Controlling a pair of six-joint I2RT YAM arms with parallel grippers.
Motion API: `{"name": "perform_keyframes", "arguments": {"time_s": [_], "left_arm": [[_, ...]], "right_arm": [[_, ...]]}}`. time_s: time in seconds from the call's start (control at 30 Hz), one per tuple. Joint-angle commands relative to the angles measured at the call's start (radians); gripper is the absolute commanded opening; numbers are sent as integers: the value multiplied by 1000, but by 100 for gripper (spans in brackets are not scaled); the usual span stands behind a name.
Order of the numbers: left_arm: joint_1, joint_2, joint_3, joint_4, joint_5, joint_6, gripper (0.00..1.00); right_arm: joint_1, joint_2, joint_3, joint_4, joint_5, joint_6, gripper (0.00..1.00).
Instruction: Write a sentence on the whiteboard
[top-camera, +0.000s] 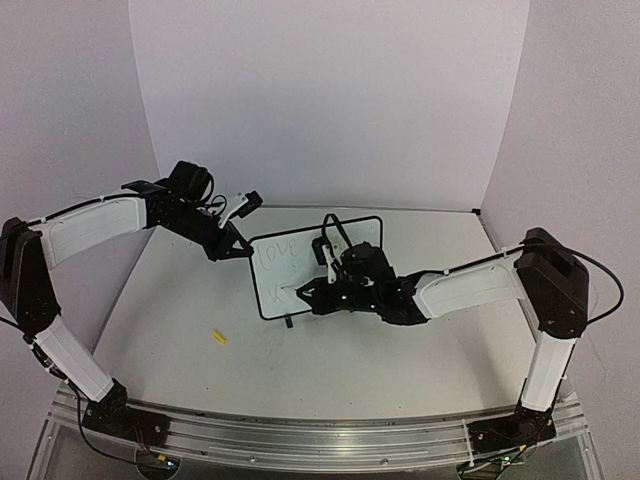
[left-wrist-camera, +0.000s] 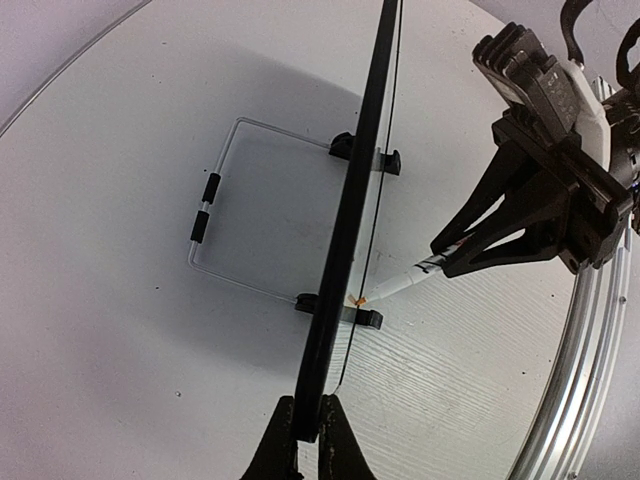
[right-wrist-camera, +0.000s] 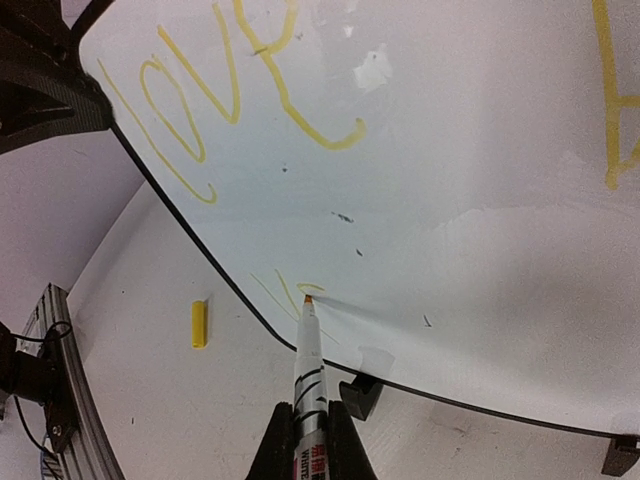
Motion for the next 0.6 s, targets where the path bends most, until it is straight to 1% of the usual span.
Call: {"name": "perform_keyframes", "arguments": {"time_s": [0.0,0.33,0.57], "left_arm": [[9,-22,-12,23,-110,41,0],[9,-24,-13,22,-110,39,0],[9,-22,-13,23,-108,39,0]], "right_arm": [[-4,-25,-21,1,68,-5,0],[-4,-54,-50,-3,104,-4,0],[-5,-23,-32,-21,57,-10,0]]}}
